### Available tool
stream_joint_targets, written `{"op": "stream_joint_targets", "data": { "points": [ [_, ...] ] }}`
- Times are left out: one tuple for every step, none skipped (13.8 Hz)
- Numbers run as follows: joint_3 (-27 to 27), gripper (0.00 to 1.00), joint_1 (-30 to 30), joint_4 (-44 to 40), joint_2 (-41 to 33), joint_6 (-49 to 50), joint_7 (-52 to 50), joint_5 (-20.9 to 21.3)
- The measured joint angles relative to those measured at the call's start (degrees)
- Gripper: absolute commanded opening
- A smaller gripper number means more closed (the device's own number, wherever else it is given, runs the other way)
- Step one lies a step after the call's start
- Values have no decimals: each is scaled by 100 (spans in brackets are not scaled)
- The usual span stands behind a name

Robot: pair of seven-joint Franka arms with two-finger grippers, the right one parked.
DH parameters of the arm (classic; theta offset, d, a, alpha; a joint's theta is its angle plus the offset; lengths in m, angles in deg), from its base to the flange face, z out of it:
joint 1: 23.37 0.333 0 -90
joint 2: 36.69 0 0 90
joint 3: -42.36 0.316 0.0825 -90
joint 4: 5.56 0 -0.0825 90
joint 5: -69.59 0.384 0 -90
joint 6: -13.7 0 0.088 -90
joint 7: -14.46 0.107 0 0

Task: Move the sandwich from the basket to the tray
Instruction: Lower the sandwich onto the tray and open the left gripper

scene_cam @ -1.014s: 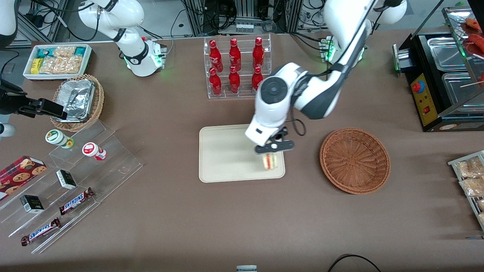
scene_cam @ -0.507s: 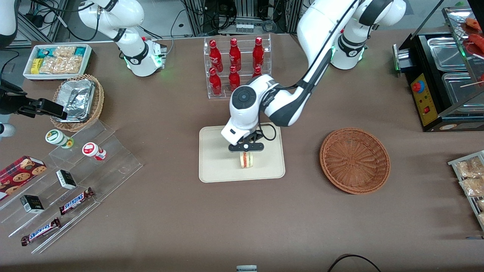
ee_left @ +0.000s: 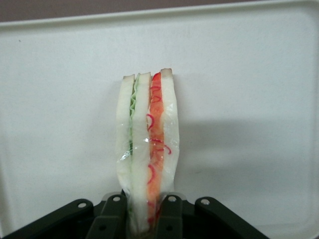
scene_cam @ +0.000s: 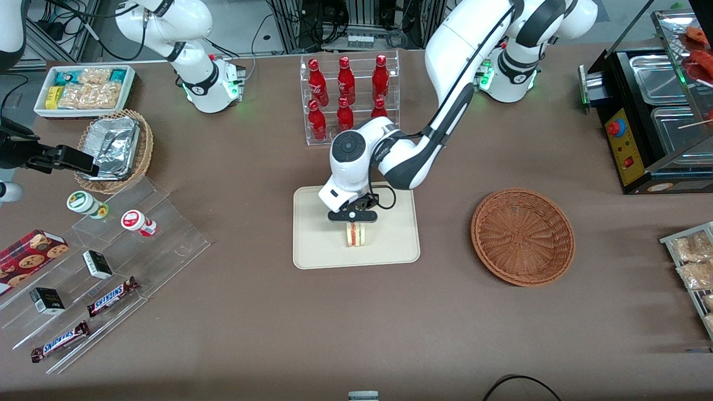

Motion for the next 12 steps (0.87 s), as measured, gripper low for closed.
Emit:
{"op": "stream_joint_targets", "data": {
  "points": [
    [1,13,-1,0,40,-8,0,1],
    [3,61,-1,-4,56,-21,0,2],
    [3,99,-1,-14,55,-21,-1,2],
    [3,99,-2,-21,56,-21,-2,2],
    [3,99,-2,-32,55,-21,-3,2],
    [4,99,-2,-61,55,-21,-14,2],
    [8,99,-2,-108,49,-22,-55,2],
    [16,99,-2,-167,17,-23,-128,2],
    [33,99,-1,-231,-68,-2,-210,2],
    [52,100,4,-275,-212,93,-272,2],
    [73,99,10,-304,-399,278,-338,1],
    [112,99,16,-321,-616,471,-448,1]
  ]
}}
